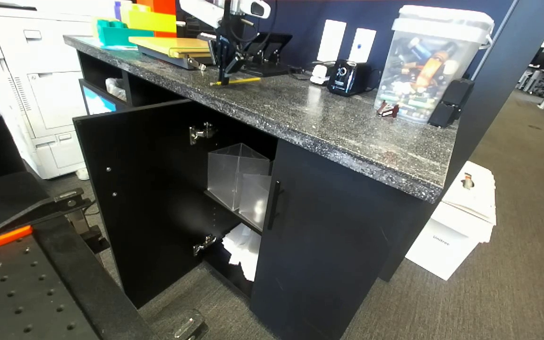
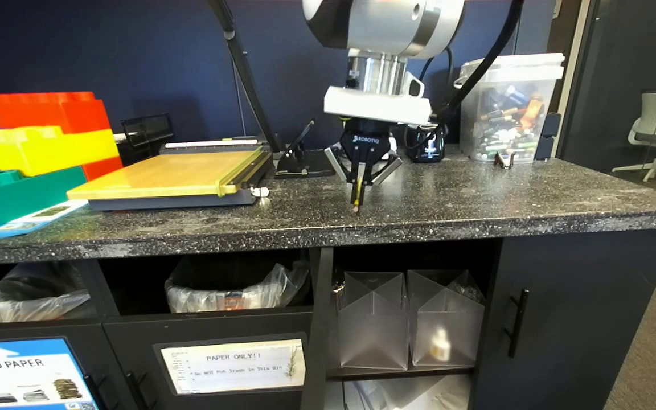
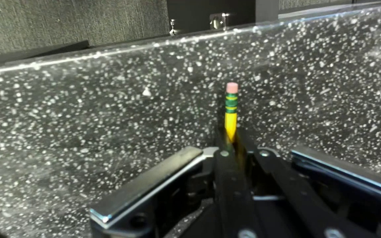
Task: Move the pencil to the left
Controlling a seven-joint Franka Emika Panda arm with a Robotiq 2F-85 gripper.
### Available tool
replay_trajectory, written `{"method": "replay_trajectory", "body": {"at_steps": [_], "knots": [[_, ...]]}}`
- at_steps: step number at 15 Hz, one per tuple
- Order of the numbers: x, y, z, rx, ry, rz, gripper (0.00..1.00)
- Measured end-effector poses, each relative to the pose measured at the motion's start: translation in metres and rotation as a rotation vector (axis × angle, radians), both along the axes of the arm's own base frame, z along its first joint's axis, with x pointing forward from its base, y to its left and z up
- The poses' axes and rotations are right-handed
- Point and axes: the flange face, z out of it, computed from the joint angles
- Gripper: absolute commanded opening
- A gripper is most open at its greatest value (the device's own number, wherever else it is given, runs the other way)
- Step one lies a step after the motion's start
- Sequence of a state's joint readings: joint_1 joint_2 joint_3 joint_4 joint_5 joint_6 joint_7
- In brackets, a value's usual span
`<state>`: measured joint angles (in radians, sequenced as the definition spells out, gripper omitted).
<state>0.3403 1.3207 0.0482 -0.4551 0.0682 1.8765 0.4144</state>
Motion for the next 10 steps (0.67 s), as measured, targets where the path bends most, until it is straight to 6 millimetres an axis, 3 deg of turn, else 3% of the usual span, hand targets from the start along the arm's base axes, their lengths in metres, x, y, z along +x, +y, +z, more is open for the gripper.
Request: {"method": "replay_trajectory", "body": {"at_steps": [2,3,5,10], "knots": [[-0.0008,0.0097,-0.0063,0.011,-0.025,-0.011,0.02],[-0.0006,0.0113,-0.0071,0.013,-0.032,-0.019,0.34],[0.0004,0.0119,-0.0071,0.019,-0.042,-0.035,0.40],[-0.0030,0.0145,-0.0036,0.016,-0.007,-0.108,0.76]]}}
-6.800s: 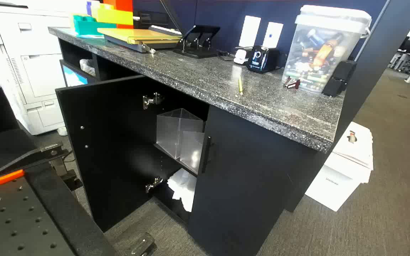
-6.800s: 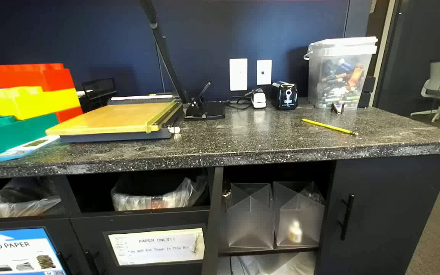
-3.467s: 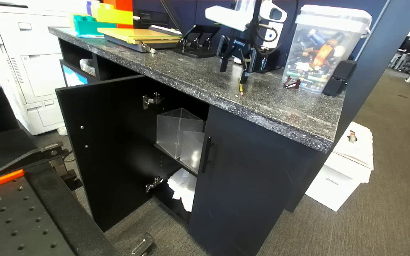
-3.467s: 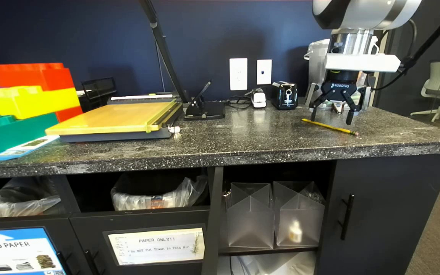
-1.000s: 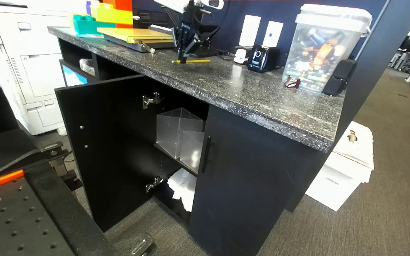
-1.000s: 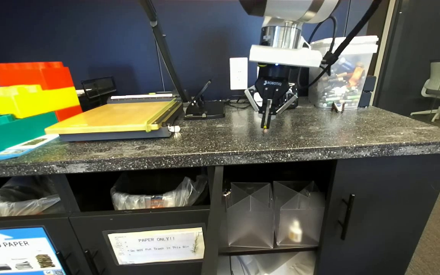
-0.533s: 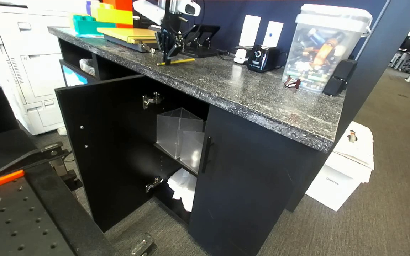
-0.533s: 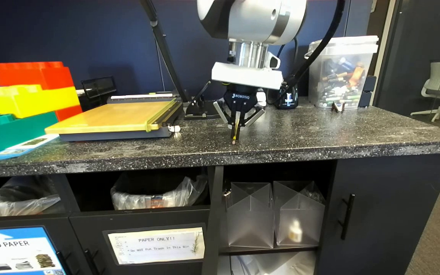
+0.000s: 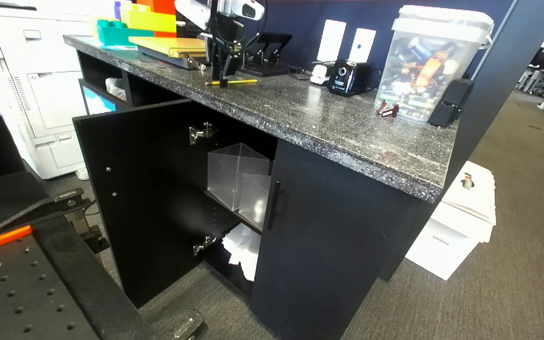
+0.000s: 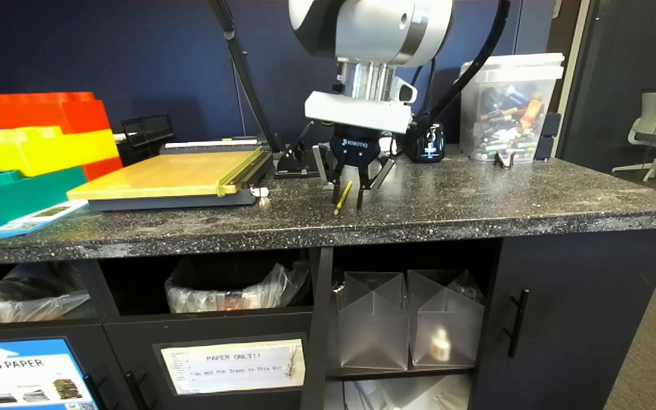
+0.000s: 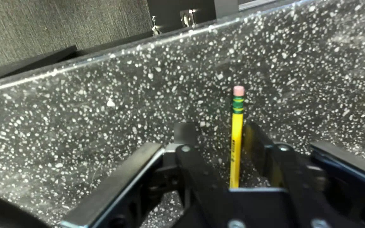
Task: Move the pencil to the left
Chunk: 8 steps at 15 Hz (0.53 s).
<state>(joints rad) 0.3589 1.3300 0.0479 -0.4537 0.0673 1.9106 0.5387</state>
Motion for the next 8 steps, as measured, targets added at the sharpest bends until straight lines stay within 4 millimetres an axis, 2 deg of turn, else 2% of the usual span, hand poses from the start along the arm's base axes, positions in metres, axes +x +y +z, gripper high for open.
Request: {"method": "replay_trajectory", "body": {"at_steps": [2,3,4,5,6,7,8], "knots": [[-0.004,-0.001,0.011,-0.009,0.043,-0.047,0.91],[-0.006,-0.002,0.023,-0.015,0.068,-0.065,0.99],[-0.008,-0.005,0.041,-0.021,0.089,-0.080,1.00],[-0.010,-0.011,0.062,-0.027,0.111,-0.093,0.87],[-0.010,-0.014,0.079,-0.026,0.109,-0.095,0.96],[-0.010,-0.016,0.083,-0.025,0.105,-0.097,1.00],[-0.009,-0.017,0.078,-0.027,0.110,-0.097,1.00]]}}
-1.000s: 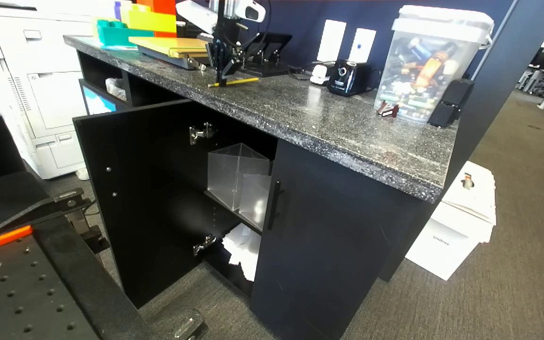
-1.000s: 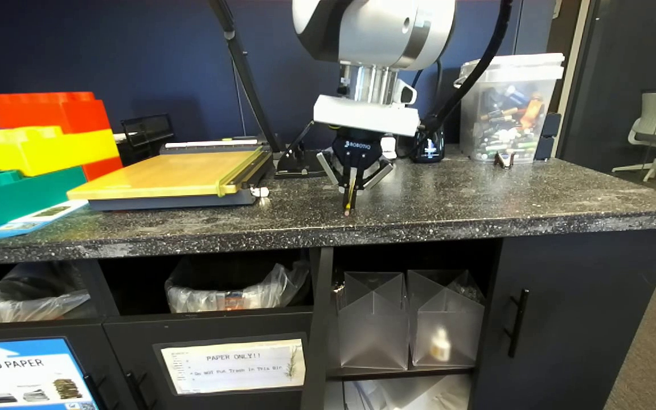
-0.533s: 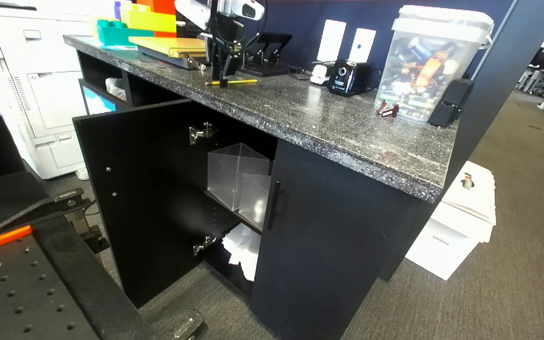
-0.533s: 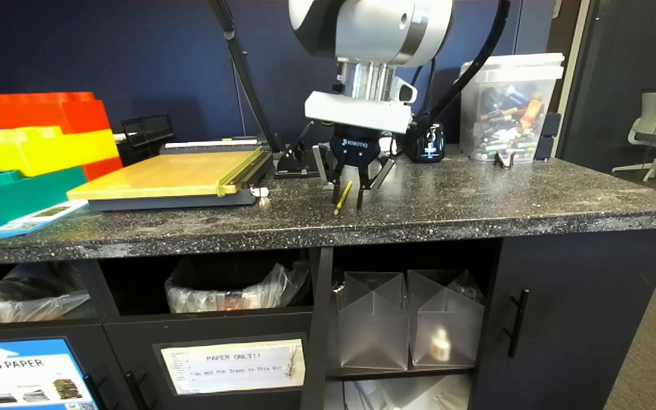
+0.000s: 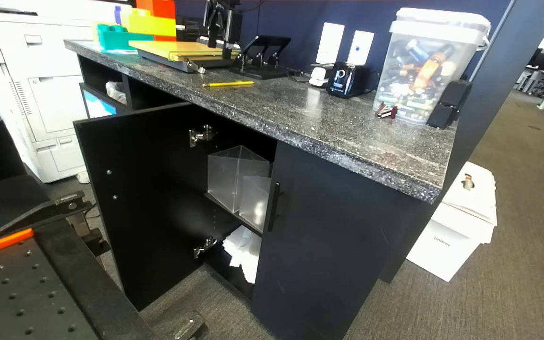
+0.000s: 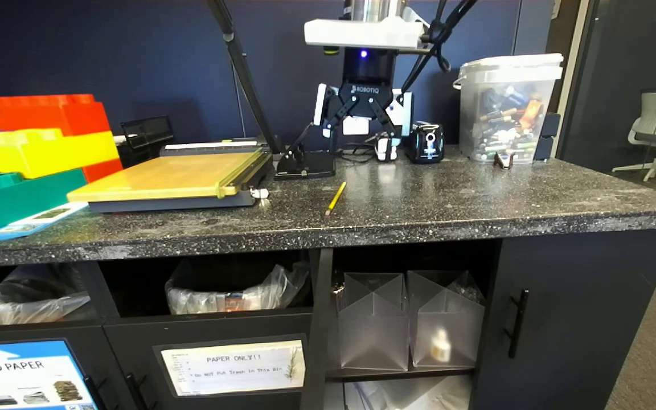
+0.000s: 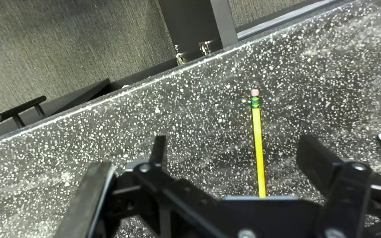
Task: Move the pencil to the left
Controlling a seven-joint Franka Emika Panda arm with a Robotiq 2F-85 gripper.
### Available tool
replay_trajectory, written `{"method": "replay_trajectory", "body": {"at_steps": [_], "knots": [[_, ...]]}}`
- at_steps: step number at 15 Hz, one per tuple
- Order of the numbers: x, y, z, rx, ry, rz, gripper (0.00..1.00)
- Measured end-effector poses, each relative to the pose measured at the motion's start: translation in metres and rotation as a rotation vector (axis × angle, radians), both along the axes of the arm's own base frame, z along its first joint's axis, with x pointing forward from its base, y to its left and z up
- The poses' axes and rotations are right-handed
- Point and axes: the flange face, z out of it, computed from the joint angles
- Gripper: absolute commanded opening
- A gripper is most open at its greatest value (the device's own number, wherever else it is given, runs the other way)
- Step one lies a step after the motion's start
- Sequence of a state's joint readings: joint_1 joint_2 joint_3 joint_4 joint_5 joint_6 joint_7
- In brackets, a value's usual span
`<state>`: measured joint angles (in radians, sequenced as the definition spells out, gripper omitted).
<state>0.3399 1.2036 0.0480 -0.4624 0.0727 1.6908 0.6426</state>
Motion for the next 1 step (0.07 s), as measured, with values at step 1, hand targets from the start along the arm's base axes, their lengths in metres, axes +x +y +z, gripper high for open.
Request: {"method": "replay_trajectory", "body": {"at_steps": [1], "knots": [[-0.0008,0.0019,-0.0088,-0.004,0.009,0.002,1.00]]}}
